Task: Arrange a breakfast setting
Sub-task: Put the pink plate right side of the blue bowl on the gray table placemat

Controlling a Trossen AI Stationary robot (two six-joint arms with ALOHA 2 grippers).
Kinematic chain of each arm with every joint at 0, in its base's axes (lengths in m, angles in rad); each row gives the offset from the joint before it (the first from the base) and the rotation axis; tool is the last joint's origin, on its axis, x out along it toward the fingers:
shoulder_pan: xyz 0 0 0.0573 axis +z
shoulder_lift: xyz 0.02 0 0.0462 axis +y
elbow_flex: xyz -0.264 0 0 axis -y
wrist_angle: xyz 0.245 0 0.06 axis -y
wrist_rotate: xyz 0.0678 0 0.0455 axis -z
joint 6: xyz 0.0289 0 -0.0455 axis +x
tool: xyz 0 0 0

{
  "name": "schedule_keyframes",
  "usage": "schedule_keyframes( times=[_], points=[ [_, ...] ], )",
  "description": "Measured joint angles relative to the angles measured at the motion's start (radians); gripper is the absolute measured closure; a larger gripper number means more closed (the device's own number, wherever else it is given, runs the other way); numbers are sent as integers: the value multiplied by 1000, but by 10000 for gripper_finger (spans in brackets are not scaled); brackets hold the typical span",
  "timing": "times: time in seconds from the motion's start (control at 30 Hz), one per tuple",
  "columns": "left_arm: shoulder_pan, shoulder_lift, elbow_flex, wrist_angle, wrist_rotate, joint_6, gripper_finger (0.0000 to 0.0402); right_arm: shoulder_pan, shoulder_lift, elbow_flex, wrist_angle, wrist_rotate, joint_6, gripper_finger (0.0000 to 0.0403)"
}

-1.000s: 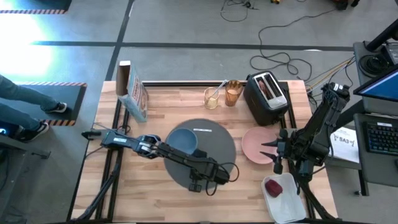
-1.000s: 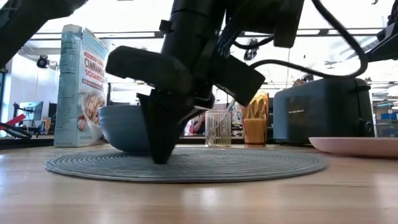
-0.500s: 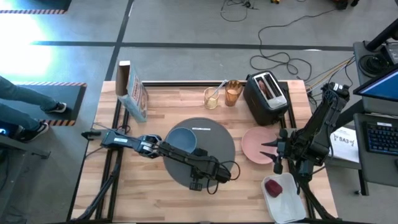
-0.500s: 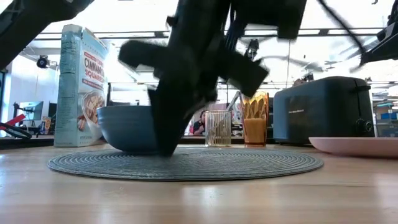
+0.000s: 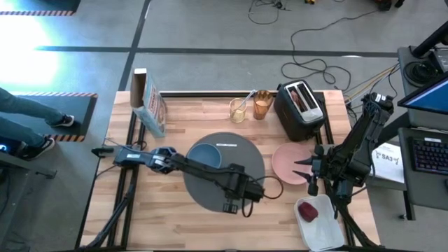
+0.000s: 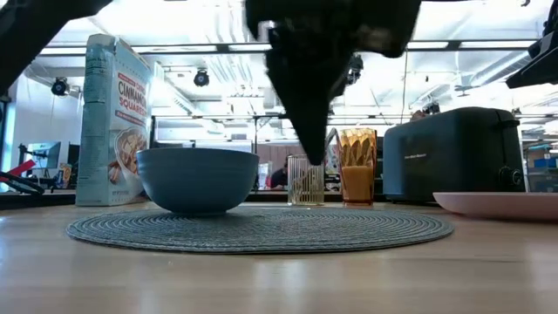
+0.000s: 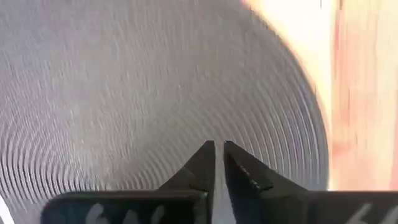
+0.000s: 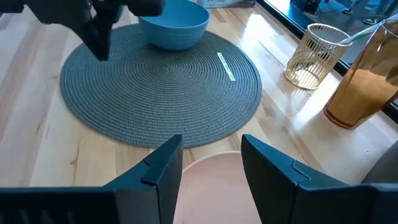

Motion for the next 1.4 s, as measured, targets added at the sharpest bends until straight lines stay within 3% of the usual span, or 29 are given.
schedule_keyframes(
  times=[0.2,0.37,0.83,1.03,1.4],
  points=[
    [37,1,0,154,0,132,326,0,0,0,0,0,0,248],
    [63,1,-1,311,-1,295,304,0,0,0,0,0,0,248],
    [136,9,-62,668,34,648,315,0,0,0,0,0,0,248],
    [167,9,-147,832,138,720,323,0,0,0,0,0,0,248],
    [203,10,-316,1100,150,789,324,0,0,0,0,0,0,248]
  ],
)
